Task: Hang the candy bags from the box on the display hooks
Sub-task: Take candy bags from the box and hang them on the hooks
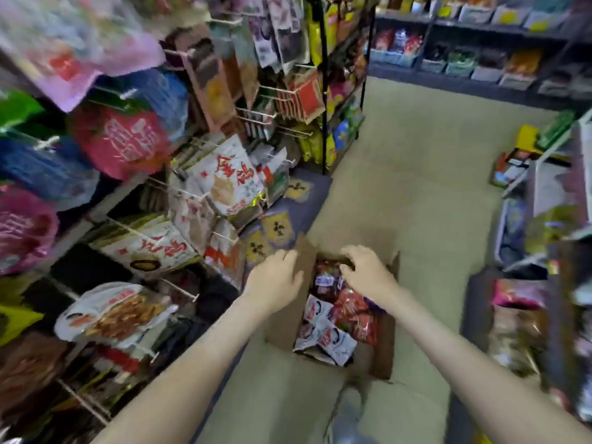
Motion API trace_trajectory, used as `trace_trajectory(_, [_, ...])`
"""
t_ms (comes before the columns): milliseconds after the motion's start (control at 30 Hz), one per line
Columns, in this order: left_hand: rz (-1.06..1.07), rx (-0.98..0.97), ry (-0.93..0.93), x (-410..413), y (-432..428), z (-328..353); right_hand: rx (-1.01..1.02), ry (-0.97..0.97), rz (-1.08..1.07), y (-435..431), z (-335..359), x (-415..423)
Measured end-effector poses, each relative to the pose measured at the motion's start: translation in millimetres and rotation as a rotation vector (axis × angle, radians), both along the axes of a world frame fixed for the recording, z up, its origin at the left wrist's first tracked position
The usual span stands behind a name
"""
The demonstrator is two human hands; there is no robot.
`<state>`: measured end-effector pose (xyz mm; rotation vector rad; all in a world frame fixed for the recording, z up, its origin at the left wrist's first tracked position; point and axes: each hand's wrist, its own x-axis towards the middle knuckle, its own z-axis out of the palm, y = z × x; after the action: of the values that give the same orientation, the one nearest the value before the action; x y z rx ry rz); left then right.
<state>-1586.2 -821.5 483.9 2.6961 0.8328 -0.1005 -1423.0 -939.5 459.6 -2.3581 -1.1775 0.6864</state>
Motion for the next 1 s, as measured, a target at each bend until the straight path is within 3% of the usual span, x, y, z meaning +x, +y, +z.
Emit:
trace_trajectory(133, [-0.017, -0.109, 0.122, 56, -13, -73, -0.141, 0.082, -0.167, -29, -83, 59])
trace_trajectory(333, [0.003, -0.312, 0.27, 93, -22, -212, -0.313, 0.203, -0.271, -54, -212, 84])
trace_trajectory(567, [0.143, -0.564, 0.217, 134, -17, -424, -0.48, 0.318, -0.375, -70, -426, 89])
trace_trajectory(700, [0.226, -0.56, 0.184, 134, -14, -525, -0.508, 0.391, -0.43, -65, -536, 88])
trace_trajectory(833, [0.064, -0.615, 0.21, 134, -28, -598, -0.55, 0.494, -0.586, -52, -629, 89])
trace_trajectory(1000, [0.059, -0.615, 0.242, 137, -42, -639, -0.573, 0.633, -0.742, -43, -706, 78])
